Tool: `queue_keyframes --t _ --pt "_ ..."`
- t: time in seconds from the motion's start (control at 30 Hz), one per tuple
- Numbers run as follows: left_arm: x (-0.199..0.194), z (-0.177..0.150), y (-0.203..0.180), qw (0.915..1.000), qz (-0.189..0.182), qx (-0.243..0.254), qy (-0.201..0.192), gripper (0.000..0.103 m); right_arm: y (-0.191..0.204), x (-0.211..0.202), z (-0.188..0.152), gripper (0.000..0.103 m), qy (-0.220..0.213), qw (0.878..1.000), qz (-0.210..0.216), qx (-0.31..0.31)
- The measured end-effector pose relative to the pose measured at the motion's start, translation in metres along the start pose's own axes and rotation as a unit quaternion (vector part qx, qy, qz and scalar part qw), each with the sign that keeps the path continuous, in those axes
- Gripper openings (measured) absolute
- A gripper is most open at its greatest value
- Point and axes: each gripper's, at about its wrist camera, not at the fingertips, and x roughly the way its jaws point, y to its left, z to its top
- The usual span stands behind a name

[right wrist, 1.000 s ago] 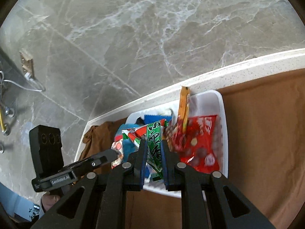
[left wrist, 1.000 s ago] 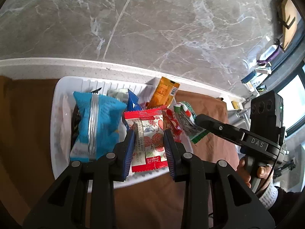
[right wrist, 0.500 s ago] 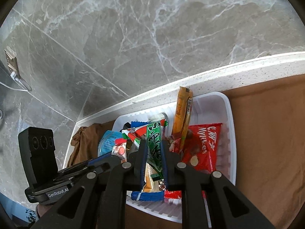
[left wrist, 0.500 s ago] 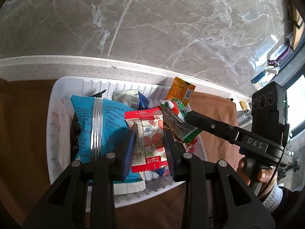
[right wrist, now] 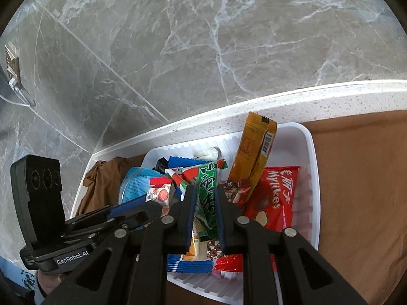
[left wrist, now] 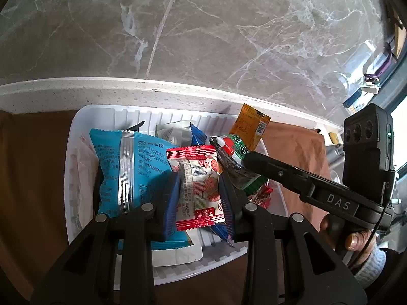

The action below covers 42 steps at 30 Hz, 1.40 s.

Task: Organize snacks
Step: 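Carry both packets over the white tray and lower them in, then open both tools and withdraw them from the tray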

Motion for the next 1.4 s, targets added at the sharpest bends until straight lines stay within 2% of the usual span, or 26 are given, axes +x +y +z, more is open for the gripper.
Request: queue_keyframes --t 0.1,0.13,0.17,0.23,0.4,0.63,1.13,1.23,1.33,1.4 --pt "0.001 0.000 0.000 1.0000 0.008 0.004 0.002 0.030 0.003 0.000 -0.001 0.024 0.000 1.000 -0.006 -0.013" --pt "0.001 0.000 -0.001 0.9999 0.009 0.005 0.002 0.034 0.005 0.000 -0.001 0.025 0.000 1.000 -0.011 -0.019" --pt "0.001 0.000 -0.001 0.9999 0.010 0.006 0.001 0.044 0.006 0.001 -0.002 0.029 -0.001 1.000 -0.014 -0.023" --pt "-0.001 0.000 -0.003 0.9999 0.004 0.007 -0.006 0.057 0.009 0.000 -0.002 0.031 -0.003 0.999 -0.019 -0.034" --pt "-0.005 0.001 -0.004 0.9997 0.017 0.010 -0.012 0.058 0.016 -0.005 -0.002 0.036 -0.010 0.998 -0.029 -0.052" --pt "-0.019 0.000 -0.007 0.9992 0.021 0.015 -0.030 0.060 0.020 -0.021 -0.001 0.036 -0.025 0.998 -0.023 -0.055" --pt "-0.074 -0.013 -0.025 0.9947 0.039 0.045 -0.084 0.063 0.037 -0.069 -0.014 0.040 -0.064 0.995 -0.029 -0.069" --pt "-0.089 -0.020 -0.034 0.9928 0.048 0.056 -0.094 0.064 0.043 -0.084 -0.023 0.048 -0.075 0.994 -0.036 -0.074" --pt "-0.103 -0.028 -0.044 0.9900 0.062 0.071 -0.105 0.070 0.051 -0.105 -0.036 0.056 -0.092 0.991 -0.050 -0.088" --pt "-0.109 -0.034 -0.053 0.9881 0.072 0.083 -0.107 0.073 0.056 -0.117 -0.044 0.067 -0.103 0.988 -0.059 -0.098"
